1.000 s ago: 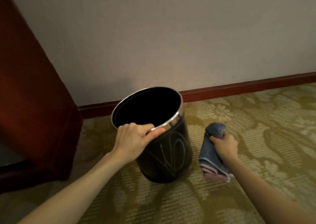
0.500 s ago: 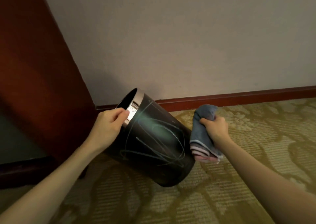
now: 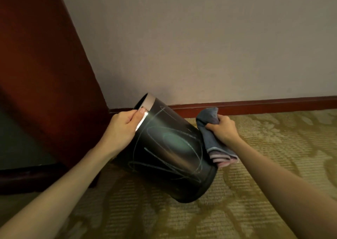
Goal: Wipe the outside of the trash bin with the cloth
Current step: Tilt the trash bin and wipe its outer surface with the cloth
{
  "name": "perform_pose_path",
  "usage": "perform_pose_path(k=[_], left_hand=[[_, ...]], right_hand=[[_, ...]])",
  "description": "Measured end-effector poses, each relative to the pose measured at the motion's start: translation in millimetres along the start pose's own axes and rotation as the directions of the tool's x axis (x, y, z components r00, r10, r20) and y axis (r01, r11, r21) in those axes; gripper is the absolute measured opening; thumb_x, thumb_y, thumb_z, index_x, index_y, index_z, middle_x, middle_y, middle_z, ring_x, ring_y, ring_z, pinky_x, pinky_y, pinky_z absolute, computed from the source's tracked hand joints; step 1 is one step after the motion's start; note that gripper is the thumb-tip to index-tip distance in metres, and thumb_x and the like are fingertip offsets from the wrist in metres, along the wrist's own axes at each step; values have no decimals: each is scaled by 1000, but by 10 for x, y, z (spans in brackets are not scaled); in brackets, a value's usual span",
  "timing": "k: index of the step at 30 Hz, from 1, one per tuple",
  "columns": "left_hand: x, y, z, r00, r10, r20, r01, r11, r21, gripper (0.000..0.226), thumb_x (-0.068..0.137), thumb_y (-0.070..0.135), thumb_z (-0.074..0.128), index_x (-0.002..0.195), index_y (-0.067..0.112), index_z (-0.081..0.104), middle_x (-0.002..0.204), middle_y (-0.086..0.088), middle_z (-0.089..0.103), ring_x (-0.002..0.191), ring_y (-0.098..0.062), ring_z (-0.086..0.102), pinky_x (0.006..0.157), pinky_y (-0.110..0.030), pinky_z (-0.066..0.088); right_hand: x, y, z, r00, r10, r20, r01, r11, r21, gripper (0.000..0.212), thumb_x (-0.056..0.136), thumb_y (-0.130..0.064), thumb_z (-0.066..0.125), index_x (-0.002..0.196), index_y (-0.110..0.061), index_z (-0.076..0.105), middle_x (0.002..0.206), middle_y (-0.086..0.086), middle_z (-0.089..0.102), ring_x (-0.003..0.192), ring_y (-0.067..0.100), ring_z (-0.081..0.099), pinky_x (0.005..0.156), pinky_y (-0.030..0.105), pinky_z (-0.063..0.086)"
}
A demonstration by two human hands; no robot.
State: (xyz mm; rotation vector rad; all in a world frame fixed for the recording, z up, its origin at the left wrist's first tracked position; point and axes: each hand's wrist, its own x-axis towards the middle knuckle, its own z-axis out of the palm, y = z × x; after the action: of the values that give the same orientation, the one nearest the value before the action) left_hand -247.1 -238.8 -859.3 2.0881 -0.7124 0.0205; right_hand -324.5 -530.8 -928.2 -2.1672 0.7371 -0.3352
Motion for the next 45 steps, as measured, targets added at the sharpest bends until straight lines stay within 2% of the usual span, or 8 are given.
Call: perform_pose_path(k=[4,9,14,19,24,32,37,45], left_hand=[[2,-67,-25,999,3,-49,-1,1000,31,51,93,50,38,70,16,66,63,-9,66,58,-23,62,58,-50,50],[40,-110,29,971,79,-224,-27,973,230,53,97,36,40,50,14,49,41,1,43,36,-14,41,39,-31,29],[146,-63,79,962,127,-242,-26,925,380,55,97,35,39,45,18,38,39,4,36,37,-16,39,41,-26,20],[281,-83,72,963,134,-235,-24,908,418,58,97,39,38,47,8,41,44,-7,43,46,-28,46,47,-35,30],[353,-165,47,953,114,-279,14,908,418,58,95,43,39,49,8,48,44,-4,44,43,-20,44,46,-33,25],[433,-189,82,951,117,-287,27,891,452,60,94,47,36,52,6,50,47,-7,46,48,-27,44,48,-34,26],[430,-103,139,952,208,-224,-77,874,480,60,95,42,37,49,5,45,43,-8,43,46,-29,44,49,-36,34],[319,21,117,928,345,-139,-236,835,496,52,95,24,46,46,13,31,39,-4,33,36,-26,36,47,-34,30]], right_hand=[[124,17,137,999,43,1,-43,999,-2,21,76,-28,65,90,-13,61,87,12,66,78,29,60,67,34,45],[260,5,213,995,98,-4,-98,995,-29,28,78,-30,63,97,-10,63,94,17,66,86,34,61,69,35,45],[266,-3,230,990,144,-3,-144,983,-112,40,79,-35,61,109,-9,61,103,18,64,86,33,57,71,36,44],[75,-48,206,988,132,-82,-138,988,-70,32,81,-33,58,103,-9,60,98,17,64,74,26,47,67,32,35],[-277,-179,268,968,34,-249,-59,994,-93,28,82,-32,54,102,-12,54,100,16,62,85,37,57,70,39,43],[-1003,-222,615,838,-104,-536,37,990,-134,31,79,-23,64,103,-12,47,99,8,48,76,31,54,55,31,29],[-1281,-90,744,830,-65,-555,48,998,-46,40,71,-11,72,101,-5,47,94,12,47,70,32,53,49,30,29],[-959,-103,512,880,-22,-475,53,997,52,31,81,-33,56,100,-10,47,98,10,50,76,31,54,60,33,35]])
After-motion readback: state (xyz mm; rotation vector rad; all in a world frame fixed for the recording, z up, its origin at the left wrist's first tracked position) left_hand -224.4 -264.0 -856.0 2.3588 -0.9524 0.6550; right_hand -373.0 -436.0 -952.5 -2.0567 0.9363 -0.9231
